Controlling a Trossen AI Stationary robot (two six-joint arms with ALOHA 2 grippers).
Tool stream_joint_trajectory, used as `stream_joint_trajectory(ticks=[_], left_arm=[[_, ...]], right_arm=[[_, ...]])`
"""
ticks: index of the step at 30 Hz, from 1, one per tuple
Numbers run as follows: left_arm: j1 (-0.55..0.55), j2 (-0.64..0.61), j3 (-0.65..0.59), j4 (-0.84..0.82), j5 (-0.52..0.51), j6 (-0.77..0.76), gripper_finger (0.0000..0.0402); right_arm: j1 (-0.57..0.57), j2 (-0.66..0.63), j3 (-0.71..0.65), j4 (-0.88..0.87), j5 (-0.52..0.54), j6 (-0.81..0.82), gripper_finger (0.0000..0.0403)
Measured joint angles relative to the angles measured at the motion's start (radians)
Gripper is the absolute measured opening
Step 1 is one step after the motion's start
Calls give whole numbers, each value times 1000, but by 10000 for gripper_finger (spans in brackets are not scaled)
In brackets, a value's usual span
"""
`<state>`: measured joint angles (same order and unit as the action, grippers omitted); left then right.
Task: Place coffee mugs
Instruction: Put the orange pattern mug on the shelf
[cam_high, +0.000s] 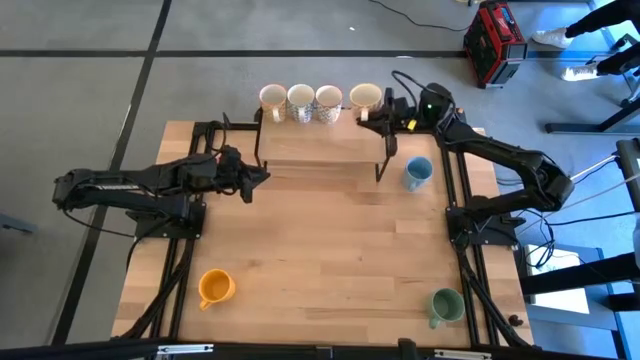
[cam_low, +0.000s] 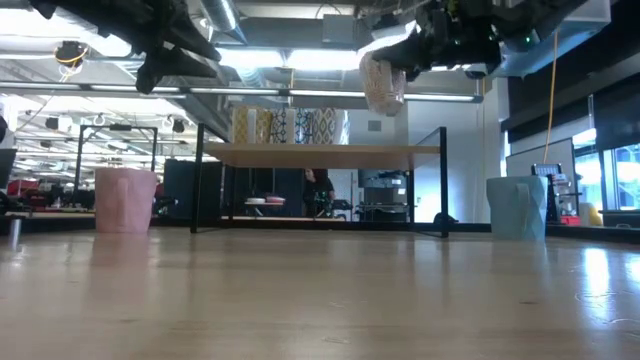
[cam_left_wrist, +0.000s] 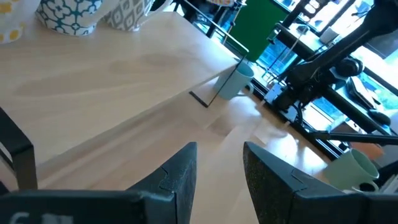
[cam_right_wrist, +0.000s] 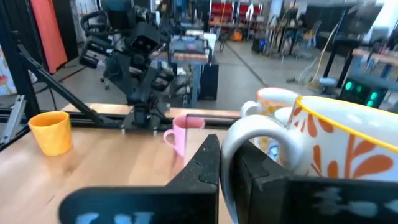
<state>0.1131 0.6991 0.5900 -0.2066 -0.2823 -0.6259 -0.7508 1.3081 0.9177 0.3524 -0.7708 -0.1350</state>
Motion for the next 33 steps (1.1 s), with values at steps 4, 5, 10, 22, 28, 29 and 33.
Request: stream_joint_trajectory(ticks=[4, 5, 10, 22, 28, 29, 33], left_arm=[[0, 0, 0, 0, -60, 0, 125], [0, 0, 0, 0, -83, 4, 125], [0, 0, 0, 1, -127, 33, 125], [0, 0, 0, 23, -126, 33, 125], [0, 0, 0, 32, -135, 33, 125], [0, 0, 0, 34, -139, 33, 125], [0, 0, 0, 36, -148, 33, 125]], right_arm=[[-46, 12, -29, 63, -54, -3, 5], [-55, 25, -31, 55, -66, -3, 5], [-77, 99, -31, 123, -124, -4, 2], [-145, 206, -32, 129, -159, -103, 3], [-153, 255, -32, 161, -165, -107, 3], [-153, 260, -32, 167, -166, -106, 3], [-153, 275, -31, 182, -166, -107, 4]])
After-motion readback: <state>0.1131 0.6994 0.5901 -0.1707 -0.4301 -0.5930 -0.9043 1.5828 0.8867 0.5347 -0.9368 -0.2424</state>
